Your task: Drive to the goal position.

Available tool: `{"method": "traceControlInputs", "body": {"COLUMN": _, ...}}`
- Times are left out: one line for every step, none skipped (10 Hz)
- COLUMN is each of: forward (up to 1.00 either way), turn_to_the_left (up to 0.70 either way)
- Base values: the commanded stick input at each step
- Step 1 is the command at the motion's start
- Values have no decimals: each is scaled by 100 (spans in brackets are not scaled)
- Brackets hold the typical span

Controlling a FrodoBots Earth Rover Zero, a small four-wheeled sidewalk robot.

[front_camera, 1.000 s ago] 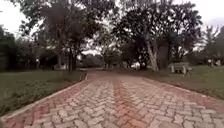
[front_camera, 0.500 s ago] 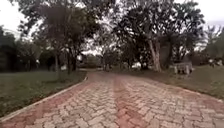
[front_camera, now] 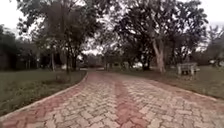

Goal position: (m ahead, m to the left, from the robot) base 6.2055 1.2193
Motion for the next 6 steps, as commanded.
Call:
{"method": "traceControlInputs", "body": {"forward": 70, "turn_to_the_left": 0}}
{"method": "traceControlInputs", "body": {"forward": 70, "turn_to_the_left": 0}}
{"method": "traceControlInputs", "body": {"forward": 70, "turn_to_the_left": 0}}
{"method": "traceControlInputs", "body": {"forward": 70, "turn_to_the_left": 0}}
{"method": "traceControlInputs", "body": {"forward": 70, "turn_to_the_left": 0}}
{"method": "traceControlInputs", "body": {"forward": 70, "turn_to_the_left": 0}}
